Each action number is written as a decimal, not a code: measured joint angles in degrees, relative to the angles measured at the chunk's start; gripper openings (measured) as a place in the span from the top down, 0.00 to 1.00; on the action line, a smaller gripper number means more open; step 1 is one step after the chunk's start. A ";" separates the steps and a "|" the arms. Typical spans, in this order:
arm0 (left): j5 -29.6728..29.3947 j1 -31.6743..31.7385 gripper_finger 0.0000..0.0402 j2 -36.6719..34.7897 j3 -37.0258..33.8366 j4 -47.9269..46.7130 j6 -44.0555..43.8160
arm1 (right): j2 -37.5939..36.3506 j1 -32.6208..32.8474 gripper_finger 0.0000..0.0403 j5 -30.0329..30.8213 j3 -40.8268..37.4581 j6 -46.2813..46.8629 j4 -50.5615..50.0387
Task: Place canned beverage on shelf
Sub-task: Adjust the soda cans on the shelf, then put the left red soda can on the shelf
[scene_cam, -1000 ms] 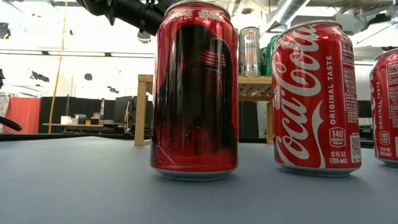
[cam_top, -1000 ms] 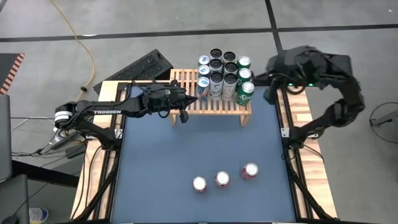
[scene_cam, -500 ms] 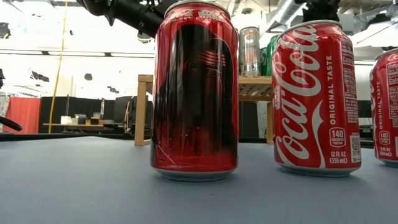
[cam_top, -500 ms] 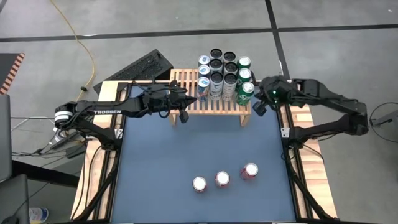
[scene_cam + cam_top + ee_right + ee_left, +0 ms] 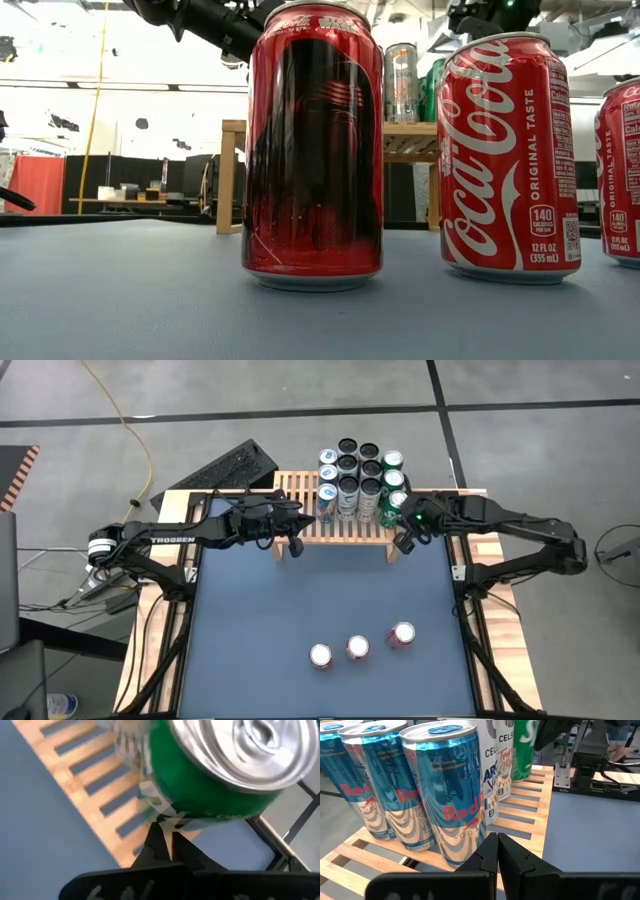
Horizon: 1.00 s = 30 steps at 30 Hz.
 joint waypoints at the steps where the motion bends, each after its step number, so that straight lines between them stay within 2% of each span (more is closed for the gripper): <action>1: 0.00 0.00 1.00 0.00 0.00 0.00 0.00 | 0.23 -0.45 1.00 -0.02 0.00 -0.45 0.88; 9: 0.00 0.00 1.00 0.02 0.02 -0.65 0.02 | 0.13 -4.40 1.00 -2.49 -0.02 -2.11 2.90; 15: -0.09 0.00 1.00 0.02 0.02 -0.83 1.51 | 0.06 -2.95 1.00 -4.54 -0.01 -1.97 3.25; 20: -0.03 0.02 1.00 -0.87 -0.01 -2.50 1.78 | 0.10 1.88 1.00 -6.46 3.80 1.51 -0.68; 24: 0.30 0.02 1.00 -5.76 -0.02 -4.89 1.97 | 0.09 8.00 1.00 -7.15 9.98 6.08 -7.11; 27: 0.31 0.02 1.00 -10.87 0.04 -7.76 1.99 | 0.53 12.95 1.00 -11.26 12.92 11.78 -10.49; 30: 0.29 0.00 1.00 -16.10 0.02 -10.98 1.62 | 2.03 17.68 1.00 -19.35 13.54 15.40 -13.44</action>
